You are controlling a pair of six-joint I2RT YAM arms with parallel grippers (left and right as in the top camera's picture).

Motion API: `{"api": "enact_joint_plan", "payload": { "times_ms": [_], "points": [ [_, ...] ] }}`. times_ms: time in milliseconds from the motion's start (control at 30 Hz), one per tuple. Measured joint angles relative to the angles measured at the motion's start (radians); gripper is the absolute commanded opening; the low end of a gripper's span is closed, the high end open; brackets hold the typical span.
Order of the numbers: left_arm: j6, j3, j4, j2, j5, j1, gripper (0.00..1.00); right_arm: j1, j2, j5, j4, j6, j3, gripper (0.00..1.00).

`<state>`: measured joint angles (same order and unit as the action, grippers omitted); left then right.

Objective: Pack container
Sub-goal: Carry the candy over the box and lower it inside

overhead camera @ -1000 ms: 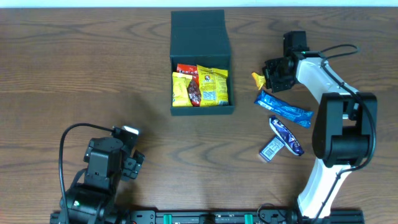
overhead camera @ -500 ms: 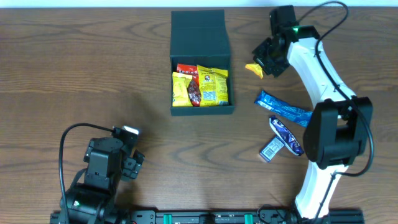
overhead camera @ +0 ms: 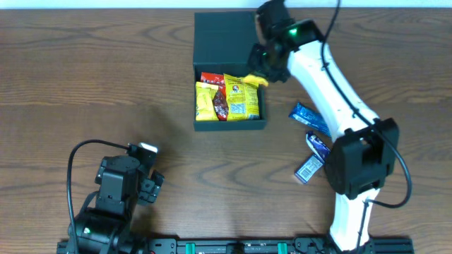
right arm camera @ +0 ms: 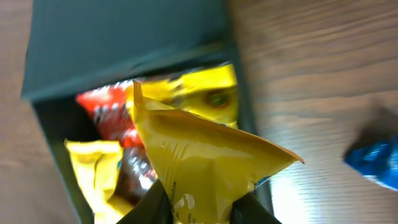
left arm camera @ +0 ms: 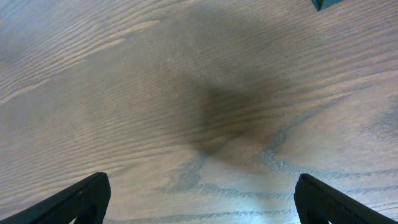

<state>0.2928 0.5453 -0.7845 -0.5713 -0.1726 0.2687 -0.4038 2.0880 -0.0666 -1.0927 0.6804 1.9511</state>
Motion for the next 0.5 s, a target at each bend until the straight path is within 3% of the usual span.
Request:
{"api": "enact_joint_plan", "payload": {
  "times_ms": [500],
  "points": [
    [0.0,0.0,0.0,0.0,0.0,0.0,0.95,-0.164,0.0,0.117,-0.034,-0.233,0.0,0.21]
  ]
}}
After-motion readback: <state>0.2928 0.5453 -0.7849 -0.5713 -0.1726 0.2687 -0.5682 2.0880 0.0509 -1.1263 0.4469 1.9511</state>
